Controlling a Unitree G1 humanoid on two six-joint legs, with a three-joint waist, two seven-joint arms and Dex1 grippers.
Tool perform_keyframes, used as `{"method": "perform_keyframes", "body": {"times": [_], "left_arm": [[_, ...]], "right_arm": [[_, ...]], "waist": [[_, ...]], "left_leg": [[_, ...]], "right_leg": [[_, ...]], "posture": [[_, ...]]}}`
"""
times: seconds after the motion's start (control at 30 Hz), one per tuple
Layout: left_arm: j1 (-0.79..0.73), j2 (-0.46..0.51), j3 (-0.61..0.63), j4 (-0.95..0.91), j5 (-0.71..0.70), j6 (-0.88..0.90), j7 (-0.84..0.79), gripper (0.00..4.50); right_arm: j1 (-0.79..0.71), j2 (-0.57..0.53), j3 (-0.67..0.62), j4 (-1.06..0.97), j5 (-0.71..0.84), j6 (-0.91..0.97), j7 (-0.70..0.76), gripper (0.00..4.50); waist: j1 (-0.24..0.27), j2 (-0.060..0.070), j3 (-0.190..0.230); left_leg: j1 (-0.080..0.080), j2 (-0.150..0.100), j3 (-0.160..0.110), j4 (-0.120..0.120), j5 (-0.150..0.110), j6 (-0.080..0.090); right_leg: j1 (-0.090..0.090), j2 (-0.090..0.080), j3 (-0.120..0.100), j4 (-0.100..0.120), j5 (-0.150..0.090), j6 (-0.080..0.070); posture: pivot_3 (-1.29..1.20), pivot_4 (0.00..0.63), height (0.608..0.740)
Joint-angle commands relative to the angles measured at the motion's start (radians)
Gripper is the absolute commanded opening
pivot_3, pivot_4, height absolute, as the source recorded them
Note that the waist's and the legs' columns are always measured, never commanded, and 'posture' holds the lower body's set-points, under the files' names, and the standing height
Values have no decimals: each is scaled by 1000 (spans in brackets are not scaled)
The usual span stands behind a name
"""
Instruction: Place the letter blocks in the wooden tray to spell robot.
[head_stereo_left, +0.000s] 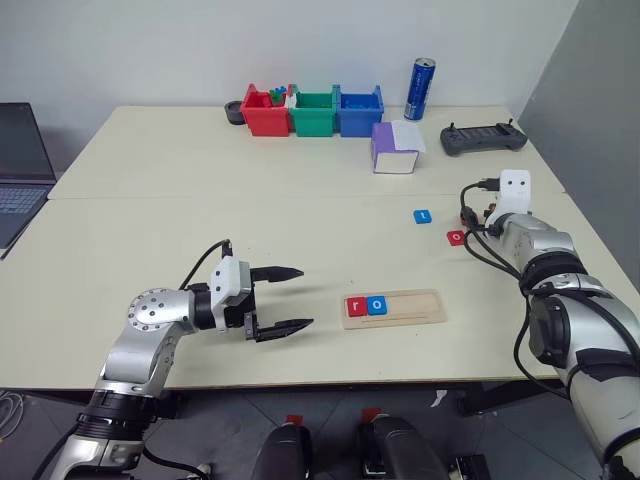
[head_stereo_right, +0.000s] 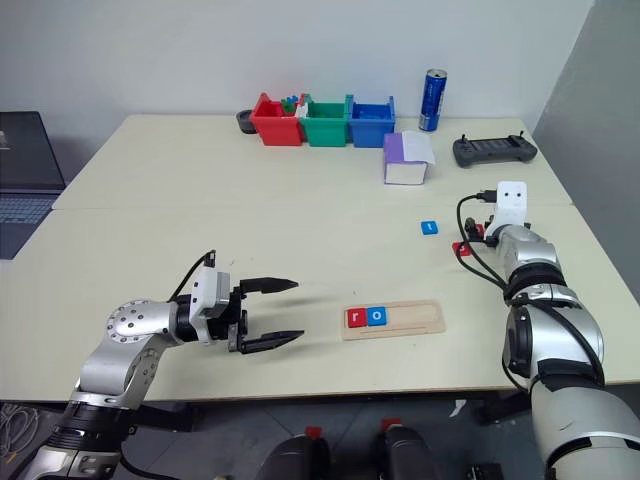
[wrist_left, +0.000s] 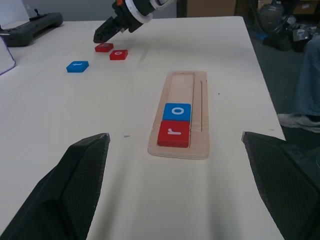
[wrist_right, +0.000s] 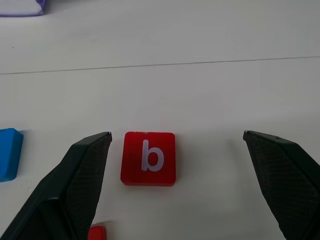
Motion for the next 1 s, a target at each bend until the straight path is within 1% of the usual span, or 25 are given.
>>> {"method": "perform_keyframes", "body": {"times": [0.03,0.4,0.5,0.57,0.67,0.73,1.0], "left_arm": [[-11,7,19,-25,-15,4,5,4500],[27,26,41,-74,-20,22,23,4500],[37,27,46,-73,-17,18,25,4500],[41,26,48,-72,-17,14,26,4500],[41,25,48,-65,-14,8,26,4500],[38,23,47,-56,-12,3,24,4500],[35,22,42,-37,-13,-10,9,4500]], "right_arm": [[-26,7,-5,10,-8,-30,3,4481],[-25,37,-9,49,-32,-23,-46,4481],[-26,37,-14,52,-29,-22,-57,3874],[-26,38,-14,52,-30,-23,-59,3233],[-25,38,-12,54,-32,-29,-63,2094],[-25,39,-10,54,-35,-35,-66,1446],[-39,12,11,26,-49,-41,-41,1457]], "waist": [[0,0,0],[0,0,0],[1,0,0],[1,0,0],[1,0,0],[1,0,0],[1,0,0]], "left_leg": [[0,0,0,0,0,0],[0,0,0,0,0,0],[0,0,0,0,0,0],[0,0,0,0,0,0],[0,0,0,0,0,0],[0,0,0,0,0,0],[0,0,0,0,0,0]], "right_leg": [[0,0,0,0,0,0],[0,0,0,0,0,0],[0,0,0,0,0,0],[0,0,0,0,0,0],[0,0,0,0,0,0],[0,0,0,0,0,0],[0,0,0,0,0,0]], "posture": [[0,150,740],[0,150,740],[0,150,740],[0,150,740],[0,150,740],[0,150,740],[0,150,740]]}}
